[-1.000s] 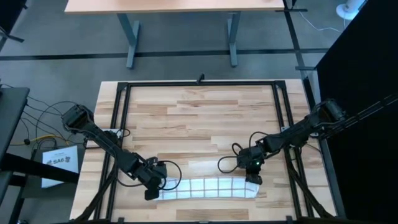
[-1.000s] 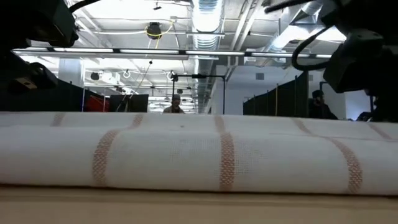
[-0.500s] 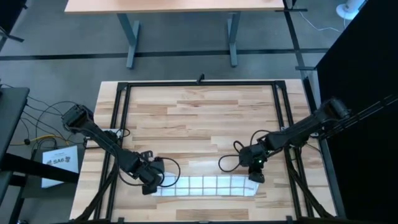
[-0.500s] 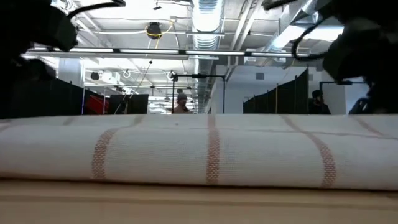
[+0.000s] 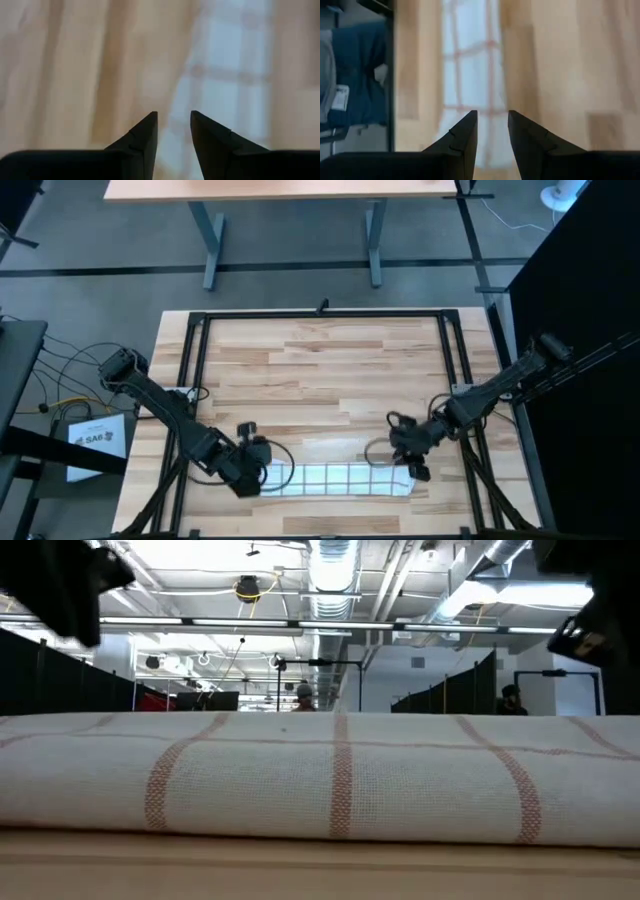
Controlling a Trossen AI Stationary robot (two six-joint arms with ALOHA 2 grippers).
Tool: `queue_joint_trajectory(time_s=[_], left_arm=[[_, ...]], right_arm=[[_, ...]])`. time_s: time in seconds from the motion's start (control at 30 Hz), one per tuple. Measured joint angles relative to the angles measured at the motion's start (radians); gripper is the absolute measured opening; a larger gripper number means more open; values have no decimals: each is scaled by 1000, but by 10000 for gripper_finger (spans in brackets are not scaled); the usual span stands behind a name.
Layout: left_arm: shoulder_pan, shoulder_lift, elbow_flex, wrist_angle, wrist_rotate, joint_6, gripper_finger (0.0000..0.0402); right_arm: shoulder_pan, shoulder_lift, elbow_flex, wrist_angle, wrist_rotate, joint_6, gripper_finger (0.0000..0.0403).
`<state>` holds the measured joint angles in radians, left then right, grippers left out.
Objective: Roll towel
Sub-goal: Fold the white towel
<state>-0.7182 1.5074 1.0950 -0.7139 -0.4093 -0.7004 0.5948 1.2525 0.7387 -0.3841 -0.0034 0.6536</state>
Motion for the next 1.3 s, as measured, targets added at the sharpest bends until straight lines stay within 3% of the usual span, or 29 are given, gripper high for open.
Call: queue_joint_trajectory(time_s=[0.1, 0.23, 0.33, 0.5, 0.63, 0.9, 1.17, 1.3], left_arm=[[-49, 11, 0, 129, -74, 16, 101], [-126, 61, -14, 167, -333, 18, 101], [-162, 117, -72, 258, -470, -21, 101], [-163, 177, -193, 470, -511, -44, 101], [-165, 179, -312, 691, -568, -64, 101], [-170, 204, -520, 1072, -580, -67, 101], [-172, 361, -568, 1263, -584, -111, 101], [-183, 456, -567, 1351, -619, -165, 101]], right_arm=[[89, 59, 0, 128, 143, 16, 98], [185, 176, 0, 275, 475, -18, 98], [217, 280, 0, 402, 610, -35, 98], [225, 426, -12, 544, 701, -47, 98], [225, 475, -63, 672, 716, -9, 98], [266, 570, -179, 823, 782, 128, 98], [270, 719, -275, 1173, 835, 125, 98], [271, 752, -297, 1255, 841, 77, 98]])
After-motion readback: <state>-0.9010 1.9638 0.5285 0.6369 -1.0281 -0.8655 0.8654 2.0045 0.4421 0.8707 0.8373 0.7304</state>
